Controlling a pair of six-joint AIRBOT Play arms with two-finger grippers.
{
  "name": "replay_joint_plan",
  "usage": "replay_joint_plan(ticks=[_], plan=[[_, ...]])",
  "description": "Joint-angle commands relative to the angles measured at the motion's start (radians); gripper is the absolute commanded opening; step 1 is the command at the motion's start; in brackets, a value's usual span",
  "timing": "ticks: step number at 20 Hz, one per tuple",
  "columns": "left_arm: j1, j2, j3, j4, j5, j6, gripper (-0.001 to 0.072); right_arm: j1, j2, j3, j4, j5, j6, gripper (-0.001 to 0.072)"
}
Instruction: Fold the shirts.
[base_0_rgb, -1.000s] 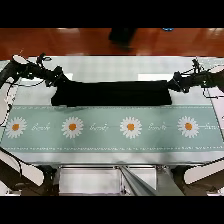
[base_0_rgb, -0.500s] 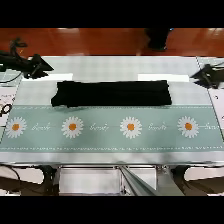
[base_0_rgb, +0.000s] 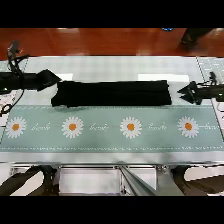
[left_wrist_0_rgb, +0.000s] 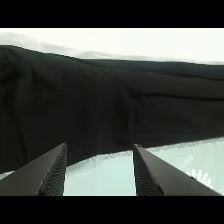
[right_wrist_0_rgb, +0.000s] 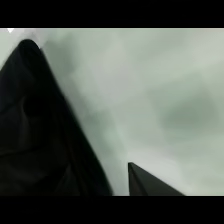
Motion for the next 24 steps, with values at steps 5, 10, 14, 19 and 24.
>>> replay_joint_plan(ticks=[5, 10, 14, 19, 24], plan=[[-0.031, 0.014, -0.044, -0.003, 0.053, 0.007, 0.0500, 0.135, -0.135, 0.068, 0.126, -0.031, -0.016, 0.0423], [-0.065, -0.012, -0.044, -0.003, 0.055, 0.007, 0.0500, 0.229, -0.175, 0.175, 0.113, -0.054, 0.018, 0.0077], [-0.074, -0.054, -0.044, -0.040, 0.054, 0.006, 0.0406, 0.243, -0.140, 0.209, 0.087, 0.035, -0.010, 0.0024], [-0.200, -0.087, -0.041, -0.248, 0.152, 0.141, 0.0020, 0.237, 0.134, 0.208, -0.129, 0.114, -0.002, 0.0024], [-0.473, -0.243, 0.123, -0.245, 0.285, 0.141, 0.0019, 0.237, 0.436, 0.195, -0.231, 0.233, 0.061, 0.0025]])
